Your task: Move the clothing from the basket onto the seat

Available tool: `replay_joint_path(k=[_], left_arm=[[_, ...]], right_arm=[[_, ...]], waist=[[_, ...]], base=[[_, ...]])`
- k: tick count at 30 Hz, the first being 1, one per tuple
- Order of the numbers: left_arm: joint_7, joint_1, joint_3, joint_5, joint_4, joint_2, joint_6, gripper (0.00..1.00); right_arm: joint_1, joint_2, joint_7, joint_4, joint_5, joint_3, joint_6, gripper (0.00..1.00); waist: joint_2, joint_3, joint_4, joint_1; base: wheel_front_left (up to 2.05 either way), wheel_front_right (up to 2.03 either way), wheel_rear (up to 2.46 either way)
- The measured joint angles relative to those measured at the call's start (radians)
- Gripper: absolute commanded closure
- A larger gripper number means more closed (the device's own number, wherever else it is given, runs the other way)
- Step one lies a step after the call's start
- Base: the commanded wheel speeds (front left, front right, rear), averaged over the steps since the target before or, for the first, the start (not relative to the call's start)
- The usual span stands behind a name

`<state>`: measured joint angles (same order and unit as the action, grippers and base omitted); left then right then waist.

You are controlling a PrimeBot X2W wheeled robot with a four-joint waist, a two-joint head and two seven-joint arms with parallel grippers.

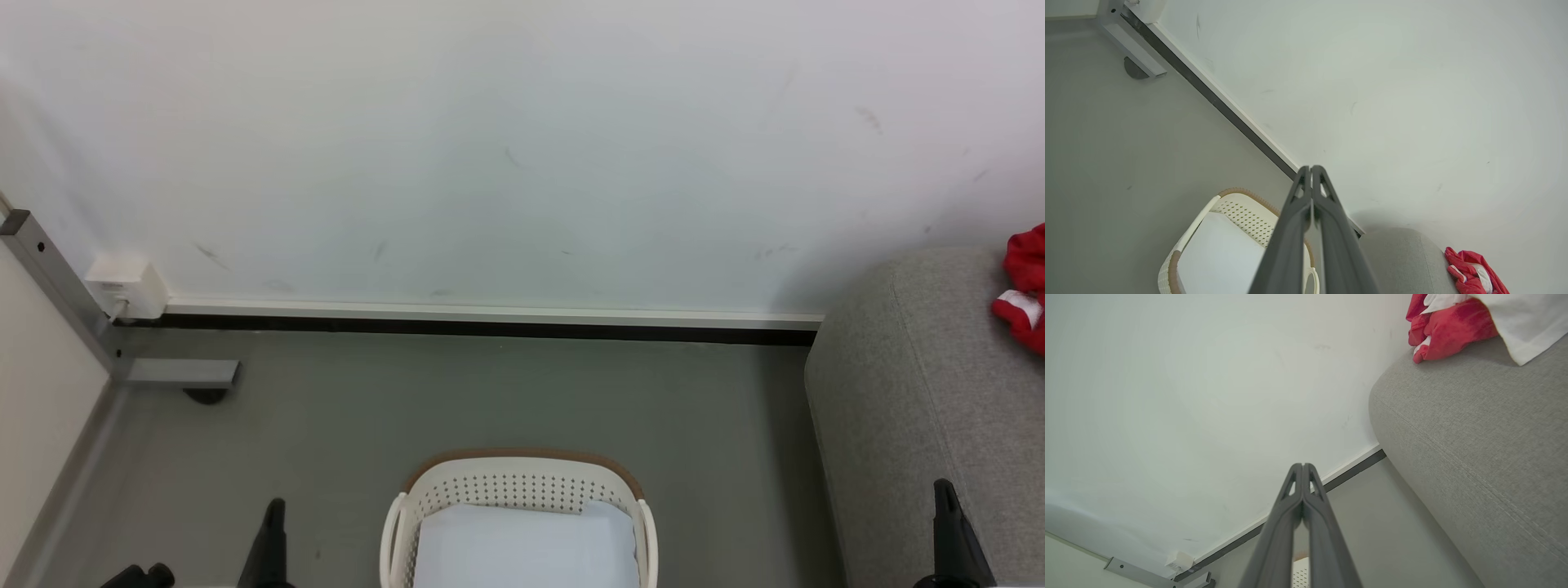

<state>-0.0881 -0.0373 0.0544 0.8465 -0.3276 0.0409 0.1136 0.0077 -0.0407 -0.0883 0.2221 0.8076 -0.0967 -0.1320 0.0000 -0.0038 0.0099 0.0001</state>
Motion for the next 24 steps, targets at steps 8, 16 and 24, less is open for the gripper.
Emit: replay_joint_path(k=[8,16,24], left_arm=[[0.026,-0.008,0.007,0.101,0.01,0.0,0.0,1.0],[0.052,-0.016,0.013,0.188,0.019,0.001,0.002,1.0],[0.072,-0.024,0.021,0.272,0.028,0.001,0.002,1.0]], right_arm=[[-0.011,0.0,0.027,0.003,0.102,-0.002,0.0,1.0],[-0.027,-0.001,0.05,0.004,0.199,-0.004,0.0,1.0],[-0.041,-0.001,0.071,0.006,0.286,-0.005,0.0,1.0]], waist=[[0.0,0.001,-0.001,0.0],[0.0,0.001,-0.002,0.0],[0.0,0.002,-0.003,0.0]], base=[[0.0,0.0,0.0],[0.0,0.0,0.0],[0.0,0.0,0.0]])
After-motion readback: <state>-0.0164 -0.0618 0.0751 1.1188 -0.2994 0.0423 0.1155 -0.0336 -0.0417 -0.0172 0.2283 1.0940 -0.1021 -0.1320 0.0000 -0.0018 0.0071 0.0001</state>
